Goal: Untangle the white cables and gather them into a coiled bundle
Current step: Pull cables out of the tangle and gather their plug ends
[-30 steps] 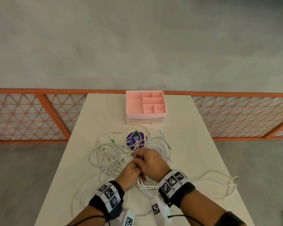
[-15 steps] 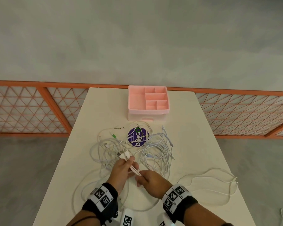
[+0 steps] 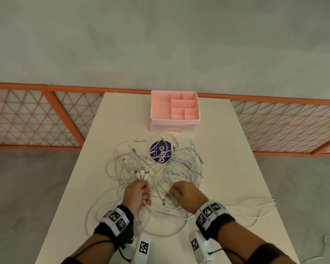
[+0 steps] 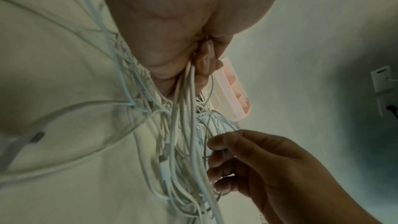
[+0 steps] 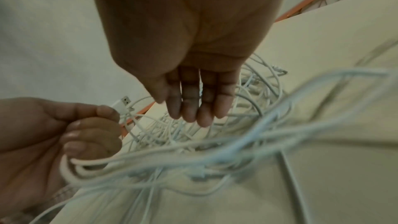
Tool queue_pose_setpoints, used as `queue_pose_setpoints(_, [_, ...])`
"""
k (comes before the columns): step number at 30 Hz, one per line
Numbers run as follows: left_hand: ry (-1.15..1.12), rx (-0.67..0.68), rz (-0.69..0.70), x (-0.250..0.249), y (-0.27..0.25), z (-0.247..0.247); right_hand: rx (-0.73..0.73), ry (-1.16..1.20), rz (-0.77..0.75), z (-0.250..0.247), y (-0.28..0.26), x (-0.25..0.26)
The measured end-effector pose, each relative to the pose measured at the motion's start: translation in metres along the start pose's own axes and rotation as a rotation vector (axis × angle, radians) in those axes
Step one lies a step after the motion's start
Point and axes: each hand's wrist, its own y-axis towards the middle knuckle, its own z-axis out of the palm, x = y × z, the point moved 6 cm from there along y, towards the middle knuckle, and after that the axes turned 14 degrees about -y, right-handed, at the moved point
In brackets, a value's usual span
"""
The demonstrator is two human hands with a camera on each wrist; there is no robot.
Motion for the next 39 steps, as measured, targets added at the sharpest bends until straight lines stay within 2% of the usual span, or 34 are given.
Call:
queue_pose_setpoints(2, [0.029, 0.012, 0.016, -0.002, 0.001, 0.005, -0.029, -0.126, 0.013, -0.002, 0.010, -0.003])
queue_pose_setpoints(5, [0.056, 0.038, 0.046, -0.002, 0.003, 0.013, 0.076, -0.387, 0.071, 0.012, 0.015, -0.005])
queue_pose_setpoints(8, [0.067, 0.093, 0.085, -0.003, 0.004, 0.017, 0.138, -0.604, 0.065, 0.028, 0.012, -0.005])
queue_pose_setpoints(11, [0.097, 0.145, 0.136, -0.005, 0.004, 0.021, 0.126, -0.674, 0.066, 0.029, 0.012, -0.003])
queue_pose_setpoints(13, [0.111, 0.169, 0.166, -0.007, 0.003, 0.024, 0.150, -0.557, 0.093, 0.023, 0.012, -0.004])
queue_pose_setpoints(15, [0.111, 0.184, 0.196, -0.012, 0.001, 0.026, 0.112, -0.317, 0.131, 0.006, 0.013, -0.003])
queue_pose_setpoints(18, [0.143, 0.176, 0.235, -0.018, 0.002, 0.030, -0.107, 0.060, 0.160, -0.031, 0.014, 0.002])
queue_pose_setpoints(20, [0.155, 0.169, 0.229, -0.019, 0.004, 0.036, -0.237, 0.273, 0.125, -0.057, 0.012, 0.015])
queue_pose_setpoints(24, [0.140, 0.219, 0.198, -0.019, -0.002, 0.059, -0.405, 0.554, 0.088, -0.091, 0.006, 0.041])
queue_pose_setpoints(29, [0.153, 0.326, 0.223, -0.020, -0.016, 0.089, -0.495, 0.560, 0.142, -0.091, 0.008, 0.048])
queue_pose_setpoints(32, [0.140, 0.314, 0.231, -0.020, -0.016, 0.096, -0.494, 0.528, 0.159, -0.089, 0.002, 0.050])
queue_pose_setpoints(35, [0.205, 0.286, 0.277, -0.020, -0.015, 0.095, -0.464, 0.535, 0.077, -0.086, -0.006, 0.057])
queue_pose_setpoints(39, [0.249, 0.210, 0.358, -0.024, -0.012, 0.090, -0.462, 0.394, -0.009, -0.082, -0.009, 0.055])
